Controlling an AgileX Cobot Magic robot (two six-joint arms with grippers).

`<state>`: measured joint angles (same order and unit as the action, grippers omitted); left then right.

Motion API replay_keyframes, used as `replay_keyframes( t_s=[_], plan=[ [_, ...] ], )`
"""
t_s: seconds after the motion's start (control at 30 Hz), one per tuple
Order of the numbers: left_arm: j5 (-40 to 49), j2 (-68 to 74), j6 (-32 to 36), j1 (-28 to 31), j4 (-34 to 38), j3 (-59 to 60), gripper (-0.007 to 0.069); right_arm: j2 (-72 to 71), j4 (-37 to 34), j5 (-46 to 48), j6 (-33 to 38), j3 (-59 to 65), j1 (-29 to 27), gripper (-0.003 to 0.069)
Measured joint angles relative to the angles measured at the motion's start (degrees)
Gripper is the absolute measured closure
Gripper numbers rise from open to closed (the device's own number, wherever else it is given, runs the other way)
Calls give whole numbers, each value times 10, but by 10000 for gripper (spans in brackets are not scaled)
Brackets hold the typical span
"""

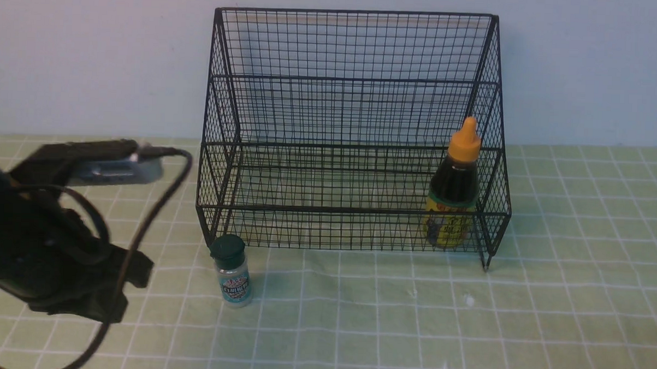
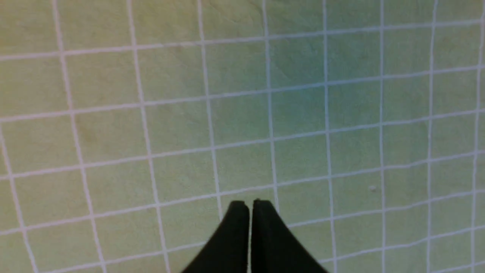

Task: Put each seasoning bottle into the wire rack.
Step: Use the left arm to grab the condiment bottle closest to it

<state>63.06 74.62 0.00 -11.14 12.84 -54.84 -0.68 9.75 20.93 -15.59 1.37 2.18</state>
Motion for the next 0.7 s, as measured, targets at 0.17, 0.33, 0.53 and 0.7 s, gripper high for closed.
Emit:
replay_keyframes(
  t_s=[0.17,0.33,0.53,0.7],
  plan=[
    [-82,25,-43,-76,-25,-13,631,0,0,0,0,0,0,673],
    [-183,25,-37,-117,-54,-25,623,0,0,0,0,0,0,673],
    [-229,45,-11,-123,-90,-25,469,0,0,0,0,0,0,673],
    [-234,88,-9,-123,-91,-25,250,0,0,0,0,0,0,673]
  ],
)
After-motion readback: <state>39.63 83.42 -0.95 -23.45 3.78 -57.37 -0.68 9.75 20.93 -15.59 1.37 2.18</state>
